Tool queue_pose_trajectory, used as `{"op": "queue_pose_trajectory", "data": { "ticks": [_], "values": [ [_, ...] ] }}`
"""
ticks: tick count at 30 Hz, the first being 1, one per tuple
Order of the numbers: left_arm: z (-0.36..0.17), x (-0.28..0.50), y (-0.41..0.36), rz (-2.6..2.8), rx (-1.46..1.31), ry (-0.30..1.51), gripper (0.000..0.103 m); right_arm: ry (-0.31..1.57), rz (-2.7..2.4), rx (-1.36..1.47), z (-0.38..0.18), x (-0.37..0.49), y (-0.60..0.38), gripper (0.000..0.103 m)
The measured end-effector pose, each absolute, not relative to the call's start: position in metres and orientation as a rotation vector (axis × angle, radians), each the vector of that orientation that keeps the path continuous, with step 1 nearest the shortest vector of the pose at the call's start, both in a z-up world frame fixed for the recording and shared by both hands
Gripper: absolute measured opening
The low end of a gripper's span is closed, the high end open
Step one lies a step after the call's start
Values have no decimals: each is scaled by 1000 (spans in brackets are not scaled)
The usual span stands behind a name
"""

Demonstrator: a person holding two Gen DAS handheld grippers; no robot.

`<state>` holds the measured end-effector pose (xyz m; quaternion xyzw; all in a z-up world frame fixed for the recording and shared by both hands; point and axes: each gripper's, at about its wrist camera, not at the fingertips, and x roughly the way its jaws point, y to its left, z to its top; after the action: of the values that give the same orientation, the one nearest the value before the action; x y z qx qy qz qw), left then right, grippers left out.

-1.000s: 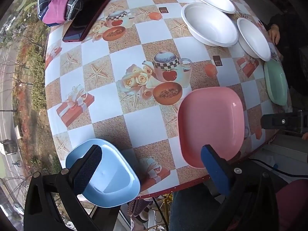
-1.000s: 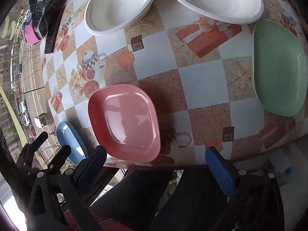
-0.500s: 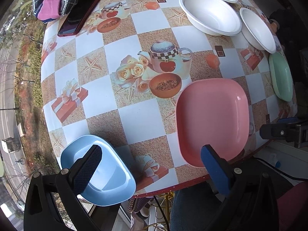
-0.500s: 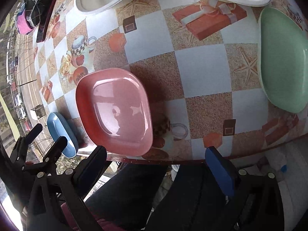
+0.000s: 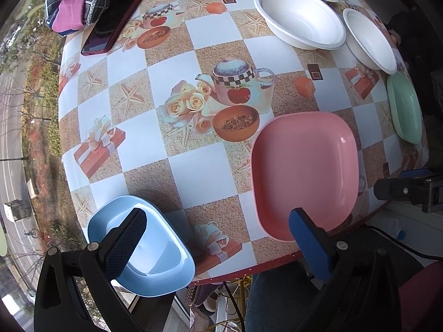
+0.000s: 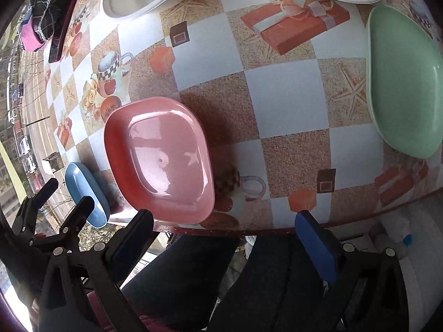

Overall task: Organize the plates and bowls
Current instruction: 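Move both grippers toward the rim of the pink plate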

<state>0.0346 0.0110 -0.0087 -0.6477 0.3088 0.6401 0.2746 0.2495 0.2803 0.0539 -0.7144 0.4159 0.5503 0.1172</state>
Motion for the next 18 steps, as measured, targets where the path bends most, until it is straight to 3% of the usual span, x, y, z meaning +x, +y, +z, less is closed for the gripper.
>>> {"op": "queue_pose_trajectory", "data": {
  "ticks": [18],
  "values": [
    [-6,37,15,1745,-1715,858,103,1188,1628,-2062,56,249,281,103]
  ]
}}
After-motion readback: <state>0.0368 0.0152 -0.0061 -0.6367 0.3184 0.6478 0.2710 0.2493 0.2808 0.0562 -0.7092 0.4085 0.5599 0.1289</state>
